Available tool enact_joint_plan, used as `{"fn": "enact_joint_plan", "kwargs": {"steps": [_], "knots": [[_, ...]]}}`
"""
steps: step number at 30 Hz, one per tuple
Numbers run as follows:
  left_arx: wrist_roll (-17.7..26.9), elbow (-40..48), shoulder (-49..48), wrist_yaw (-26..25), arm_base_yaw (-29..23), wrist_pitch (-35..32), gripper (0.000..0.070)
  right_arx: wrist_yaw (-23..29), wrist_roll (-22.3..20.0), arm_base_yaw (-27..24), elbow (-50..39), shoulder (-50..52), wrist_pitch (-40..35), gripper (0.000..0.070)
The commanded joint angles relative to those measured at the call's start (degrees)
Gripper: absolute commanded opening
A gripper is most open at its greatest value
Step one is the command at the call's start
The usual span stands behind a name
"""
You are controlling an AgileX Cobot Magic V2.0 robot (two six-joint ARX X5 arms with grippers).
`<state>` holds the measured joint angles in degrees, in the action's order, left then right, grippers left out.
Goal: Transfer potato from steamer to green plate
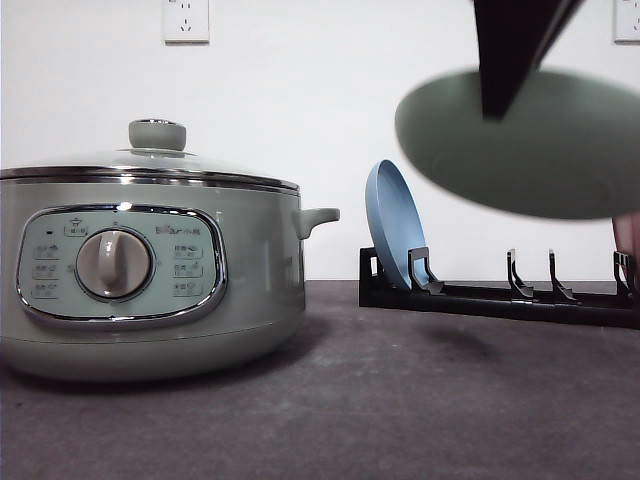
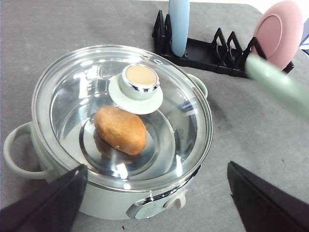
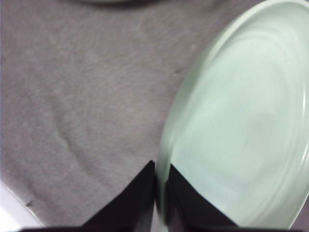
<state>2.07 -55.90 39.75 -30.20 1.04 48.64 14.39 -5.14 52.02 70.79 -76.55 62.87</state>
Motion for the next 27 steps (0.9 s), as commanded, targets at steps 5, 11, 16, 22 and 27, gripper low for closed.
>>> {"fn": "enact_joint_plan", "kwargs": {"steps": [5, 11, 16, 22, 27], "knots": [[0.28, -1.38, 0.31, -0.26, 0.11, -0.39, 0.0595, 1.05, 2.16, 4.32, -5.94, -1.37, -5.1, 0.0005], [0.28, -1.38, 0.31, -0.26, 0.11, -0.39, 0.0595, 2.42, 2.14, 6.59, -8.87, -6.04, -8.13, 0.0005], [0.28, -1.38, 0.31, -0.26, 0.11, -0.33, 0.0595, 3.72, 2.15, 7.48, -9.03, -12.06, -10.08, 0.0005], [0.28, -1.38, 0.3, -0.27, 0.11, -0.22, 0.0595, 3.65, 2.66, 7.49, -9.07, -17.53, -12.38, 0.0005], [0.28, -1.38, 0.31, -0.27, 0.11, -0.22, 0.0595, 1.6, 3.69, 7.49, -9.1, -19.9, -12.85, 0.0005]]}}
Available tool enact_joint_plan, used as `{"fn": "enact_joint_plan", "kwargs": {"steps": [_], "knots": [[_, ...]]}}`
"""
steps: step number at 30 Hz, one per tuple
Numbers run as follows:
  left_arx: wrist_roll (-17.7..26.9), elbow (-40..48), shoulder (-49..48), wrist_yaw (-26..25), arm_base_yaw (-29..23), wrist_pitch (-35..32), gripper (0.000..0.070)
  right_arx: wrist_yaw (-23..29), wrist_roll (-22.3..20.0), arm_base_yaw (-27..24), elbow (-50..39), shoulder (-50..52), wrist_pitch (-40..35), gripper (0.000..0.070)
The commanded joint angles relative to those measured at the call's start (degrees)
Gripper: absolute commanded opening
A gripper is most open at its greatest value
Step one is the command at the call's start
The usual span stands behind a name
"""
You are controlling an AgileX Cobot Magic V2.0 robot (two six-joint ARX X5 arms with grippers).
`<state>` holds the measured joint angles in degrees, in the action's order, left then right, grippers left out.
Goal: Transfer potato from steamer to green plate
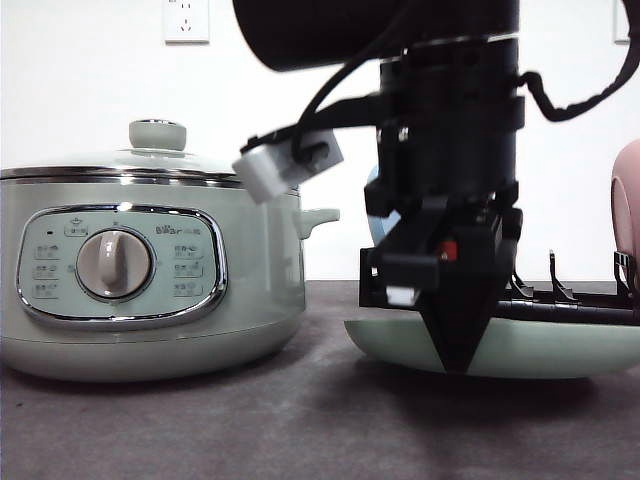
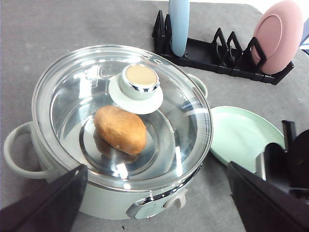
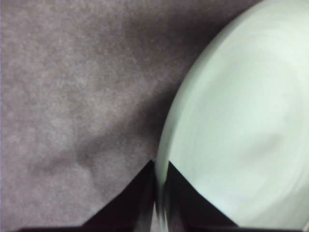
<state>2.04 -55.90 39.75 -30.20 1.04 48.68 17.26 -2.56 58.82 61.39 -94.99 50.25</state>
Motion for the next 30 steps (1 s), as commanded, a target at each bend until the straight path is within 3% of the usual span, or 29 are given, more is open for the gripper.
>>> {"fn": "enact_joint_plan", "kwargs": {"steps": [1, 6, 10, 12, 19, 30], "knots": [[0.31, -1.38, 0.31, -0.28, 0.11, -0.26, 0.0595, -2.51, 1.11, 0.69, 0.31, -1.84, -0.28, 0.0005], [0.31, -1.38, 0.31, -0.27, 0.11, -0.24, 0.0595, -7.47, 2.18, 0.69, -0.08, -2.79, -0.51, 0.0027], [0.31, -1.38, 0.31, -0.26, 0.11, -0.25, 0.0595, -7.35, 2.46, 0.67, -0.26, -2.77, -0.56, 0.0265], [0.31, -1.38, 0.31, -0.27, 0.11, -0.26, 0.0595, -7.29, 2.55, 0.57, -0.26, -2.72, -0.4, 0.0327], [0.31, -1.38, 0.31, -0.28, 0.11, -0.25, 0.0595, -7.07, 2.15, 0.55, 0.17, 0.23, 0.48, 0.0332], [0.28, -1.38, 0.31, -0.28, 0.11, -0.23, 0.0595, -6.91, 2.09, -3.47, 8.13, 15.17, 2.06, 0.0332]]}}
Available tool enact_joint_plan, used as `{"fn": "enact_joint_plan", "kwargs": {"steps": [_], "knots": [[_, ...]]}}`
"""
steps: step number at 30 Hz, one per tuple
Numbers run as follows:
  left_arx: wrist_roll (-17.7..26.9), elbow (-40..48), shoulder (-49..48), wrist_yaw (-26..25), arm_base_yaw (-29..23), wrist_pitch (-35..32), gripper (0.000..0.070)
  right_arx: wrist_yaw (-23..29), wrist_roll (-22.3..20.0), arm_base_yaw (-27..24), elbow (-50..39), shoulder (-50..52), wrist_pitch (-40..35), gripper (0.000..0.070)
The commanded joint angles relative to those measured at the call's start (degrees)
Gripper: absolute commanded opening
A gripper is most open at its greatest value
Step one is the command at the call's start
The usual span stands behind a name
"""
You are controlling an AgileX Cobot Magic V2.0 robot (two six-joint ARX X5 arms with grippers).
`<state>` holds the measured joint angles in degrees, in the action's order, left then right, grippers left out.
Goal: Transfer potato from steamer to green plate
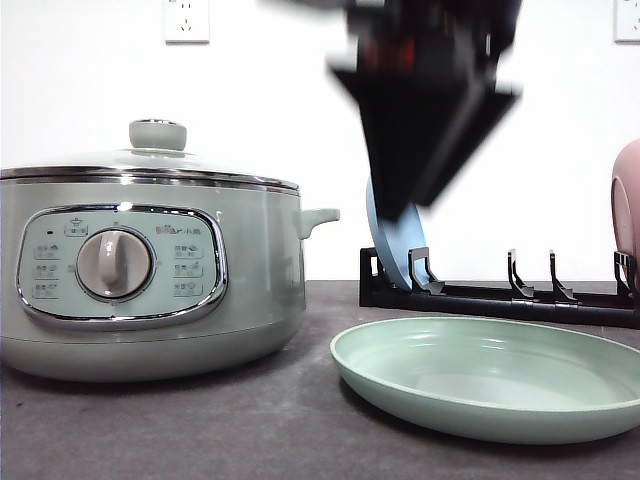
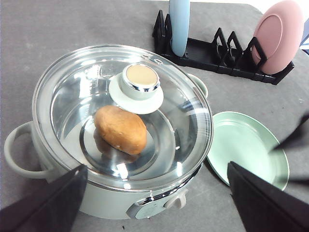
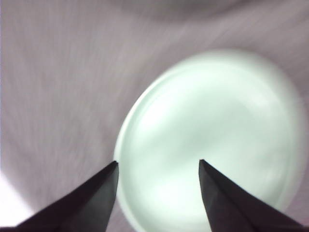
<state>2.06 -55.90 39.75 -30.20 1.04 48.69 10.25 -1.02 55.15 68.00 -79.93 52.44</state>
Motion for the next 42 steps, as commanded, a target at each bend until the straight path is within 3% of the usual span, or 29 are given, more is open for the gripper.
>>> {"fn": "enact_joint_plan", "kwargs": {"steps": [1, 6, 14, 17, 33, 42], "knots": [[0.25, -1.38, 0.31, -0.27, 0.11, -0.22, 0.0595, -0.16, 0.55, -0.56, 2.64, 1.35, -0.19, 0.0332], [0.19, -1.38, 0.31, -0.28, 0.11, -0.22, 0.0595, -6.13, 0.33, -5.18, 7.82, 6.17, -2.54, 0.0332], [-0.17, -1.38, 0.31, -0.28, 0.11, -0.2, 0.0595, -32.99, 0.89, -14.35, 10.04, 9.57, -9.6, 0.0332], [-0.17, -1.38, 0.31, -0.26, 0.11, -0.19, 0.0595, -38.89, 0.7, -16.8, 10.01, 9.54, -9.27, 0.0332], [-0.96, -2.71, 1.55, 0.38, 0.13, -0.56, 0.0595, -39.27, 0.37, -17.46, 10.02, 9.54, -8.27, 0.0332], [-0.97, -17.95, 14.38, 5.11, 3.0, 4.9, 0.0595, -38.72, 0.11, -17.46, 10.02, 9.54, -6.94, 0.0332]]}}
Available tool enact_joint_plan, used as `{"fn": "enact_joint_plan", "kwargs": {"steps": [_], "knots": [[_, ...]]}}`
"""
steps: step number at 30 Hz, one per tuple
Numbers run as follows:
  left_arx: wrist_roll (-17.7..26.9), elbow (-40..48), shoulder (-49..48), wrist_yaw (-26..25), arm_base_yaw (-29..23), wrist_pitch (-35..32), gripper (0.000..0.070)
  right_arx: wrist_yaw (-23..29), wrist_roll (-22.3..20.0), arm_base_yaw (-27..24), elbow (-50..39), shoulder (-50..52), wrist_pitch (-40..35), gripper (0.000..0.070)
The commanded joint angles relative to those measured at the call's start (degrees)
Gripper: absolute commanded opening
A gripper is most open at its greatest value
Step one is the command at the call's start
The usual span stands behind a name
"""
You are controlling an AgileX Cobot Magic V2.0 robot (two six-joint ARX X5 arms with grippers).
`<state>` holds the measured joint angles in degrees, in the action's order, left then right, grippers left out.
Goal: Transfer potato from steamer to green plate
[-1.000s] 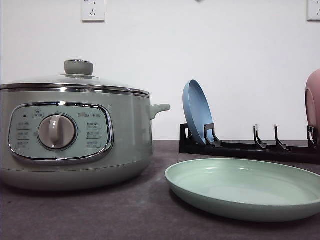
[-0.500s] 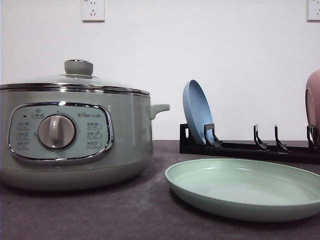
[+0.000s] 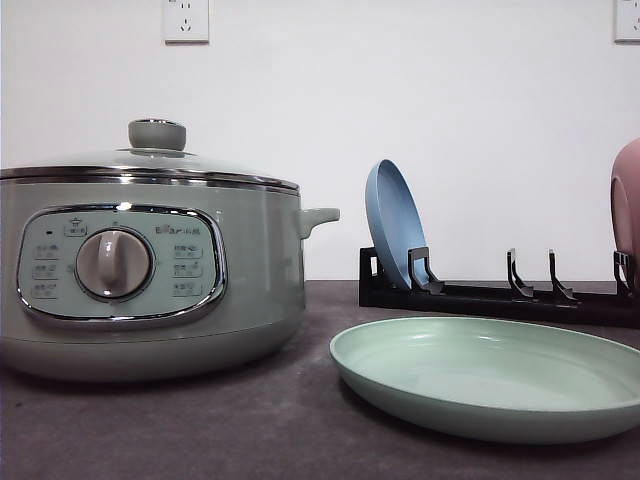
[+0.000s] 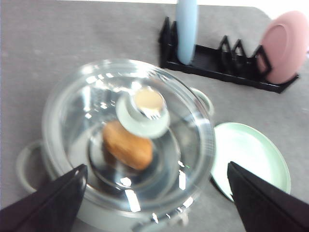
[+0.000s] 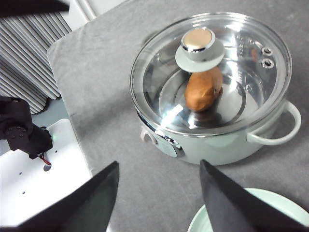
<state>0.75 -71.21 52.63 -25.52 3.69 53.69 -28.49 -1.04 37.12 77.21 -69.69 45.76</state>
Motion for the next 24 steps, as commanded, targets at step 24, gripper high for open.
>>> {"fn": "enact_joint_plan", "kwargs": {"steps": [24], "knots": [[3.34, -23.02, 35.14, 18.81, 16.18, 6.6, 0.059, 0.04, -0.55, 0.57, 0.81, -0.7, 0.61, 0.0332]]}}
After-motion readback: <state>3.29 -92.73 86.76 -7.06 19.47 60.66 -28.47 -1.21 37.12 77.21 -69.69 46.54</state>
